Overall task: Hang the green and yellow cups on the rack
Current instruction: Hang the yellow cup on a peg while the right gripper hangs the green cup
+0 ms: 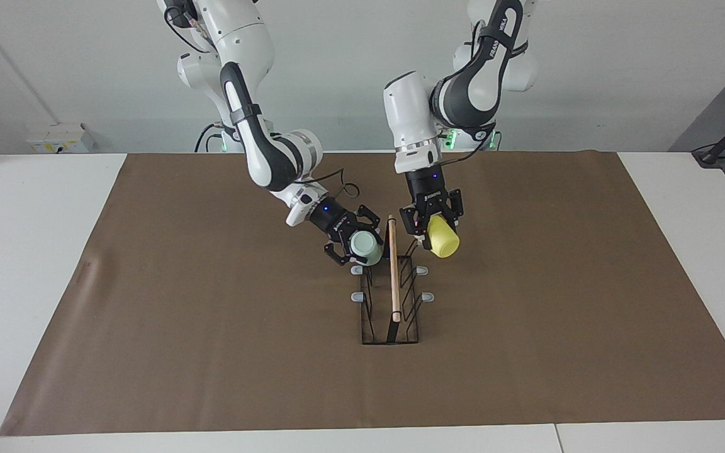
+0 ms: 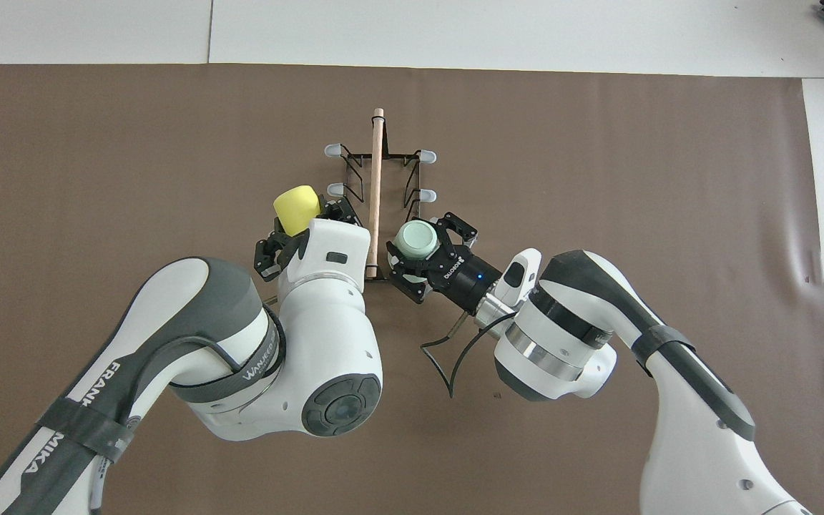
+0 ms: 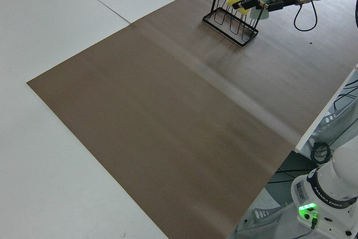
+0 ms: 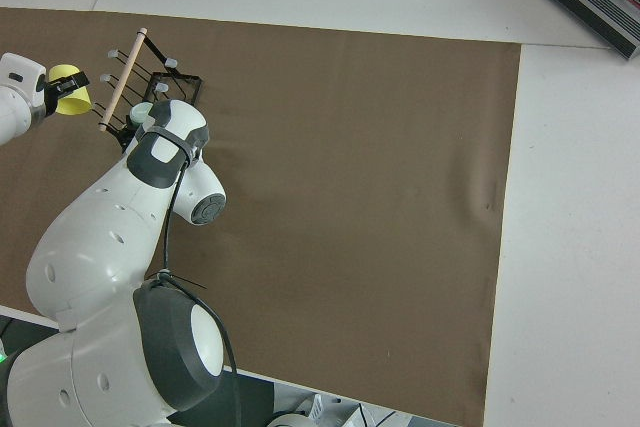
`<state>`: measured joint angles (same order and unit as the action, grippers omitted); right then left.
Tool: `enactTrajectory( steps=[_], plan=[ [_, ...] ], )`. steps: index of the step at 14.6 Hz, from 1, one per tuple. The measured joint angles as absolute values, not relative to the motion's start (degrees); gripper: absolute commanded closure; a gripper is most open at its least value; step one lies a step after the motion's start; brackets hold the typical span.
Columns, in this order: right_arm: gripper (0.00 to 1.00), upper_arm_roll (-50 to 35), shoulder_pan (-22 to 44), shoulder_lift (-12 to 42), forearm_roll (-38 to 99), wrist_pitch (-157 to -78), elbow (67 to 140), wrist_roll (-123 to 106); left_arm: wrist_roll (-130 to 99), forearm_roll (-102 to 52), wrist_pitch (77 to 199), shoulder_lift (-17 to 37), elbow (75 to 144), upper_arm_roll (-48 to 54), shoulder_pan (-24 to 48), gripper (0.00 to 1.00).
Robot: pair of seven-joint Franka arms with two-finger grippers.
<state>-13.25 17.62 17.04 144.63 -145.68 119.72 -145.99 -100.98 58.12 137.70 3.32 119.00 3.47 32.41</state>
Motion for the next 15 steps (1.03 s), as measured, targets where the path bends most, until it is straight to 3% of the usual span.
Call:
enactTrajectory(
  steps=[1,2,8,15],
  plan=[
    [0.60,-13.25,17.62,17.04,144.63,-145.68,119.72,-145.99,-101.58,58.56,137.61,3.32,118.97,3.42,32.65,1.00],
    [0.01,-13.24,17.62,17.04,144.63,-145.68,119.72,-145.99,-101.84,58.61,137.55,3.33,118.89,3.40,32.68,1.00],
    [0.00,-13.21,17.63,18.23,144.63,-146.95,119.85,-145.99,-102.37,58.64,137.53,5.01,116.38,2.56,32.59,1.00],
    [0.00,-14.03,17.68,17.66,144.47,-155.07,116.76,-145.83,-102.38,60.07,137.51,6.36,115.89,2.32,31.86,1.00]
  ],
)
